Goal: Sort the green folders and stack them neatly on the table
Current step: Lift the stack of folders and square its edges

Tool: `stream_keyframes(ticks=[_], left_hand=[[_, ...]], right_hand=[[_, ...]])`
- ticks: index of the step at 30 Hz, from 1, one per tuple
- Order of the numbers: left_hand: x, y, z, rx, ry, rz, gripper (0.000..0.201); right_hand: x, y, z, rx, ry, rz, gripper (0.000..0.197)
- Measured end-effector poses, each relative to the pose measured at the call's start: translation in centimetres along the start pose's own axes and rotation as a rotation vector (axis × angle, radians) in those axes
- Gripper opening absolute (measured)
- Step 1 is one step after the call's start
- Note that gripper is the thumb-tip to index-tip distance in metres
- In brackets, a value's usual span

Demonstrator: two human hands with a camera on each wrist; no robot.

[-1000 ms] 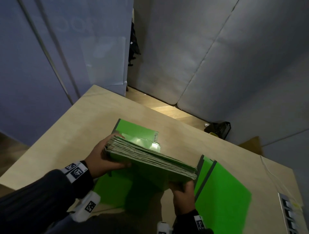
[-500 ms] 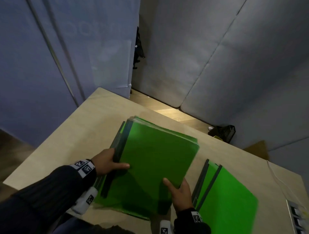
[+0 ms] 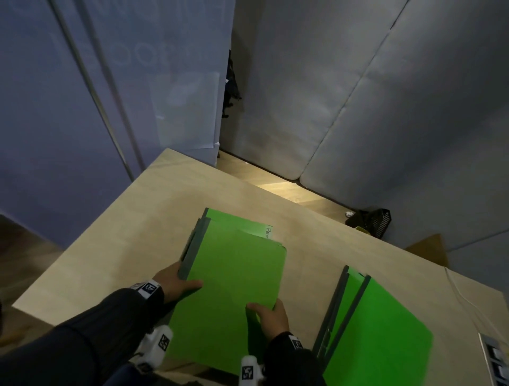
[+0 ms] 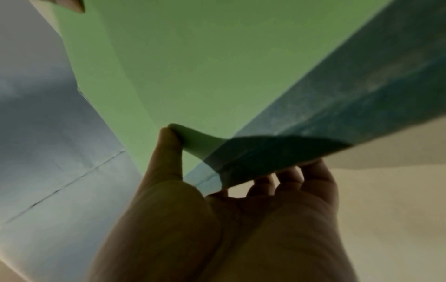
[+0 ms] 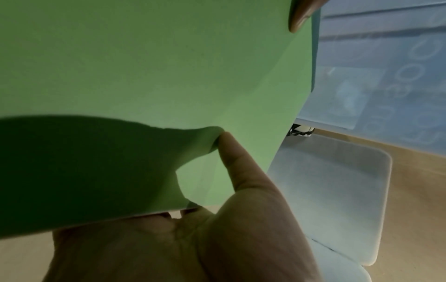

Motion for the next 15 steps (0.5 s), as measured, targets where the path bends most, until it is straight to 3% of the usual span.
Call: stream_keyframes(ticks=[3,6,10,13,15], left_hand=[[-0.2,0.0,1.5,0.037,-0.055,0.139,0.076],[0.9,0.2,4.0,0.063,-0.149,0.216,0.066],[3.6,0.7,7.9,0.083,-0.342,0.128,0.11],[6.4,0.1,10.4,-0.072,-0.493,0.104,0.093],[8.1,-0.5,10.5,-0.17,-0.578,0.072,0.114]], right_hand=[[0.8,-0.3,-0.6,0.014,0.006,-0.037,0.065],[1.9,-0.7,-0.4,-0.002,0.007,-0.074,0.118],[3.7,0.9,-1.1,0.023,0.018,-0.193,0.107],[3.3,2.8,-0.3,-0.027,0.162,-0.383,0.118],[2.8,4.7,1.1,-0.002,0.225,-0.377,0.113]])
Point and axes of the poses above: each hand's wrist, its own z-axis away from the middle knuckle, its own y-axis out of the back of the hand, x = y × z, the point moved 6 cm from there along -z, towards the middle knuckle, and after that the axes turned 6 degrees about z, right-handed, at the moved point
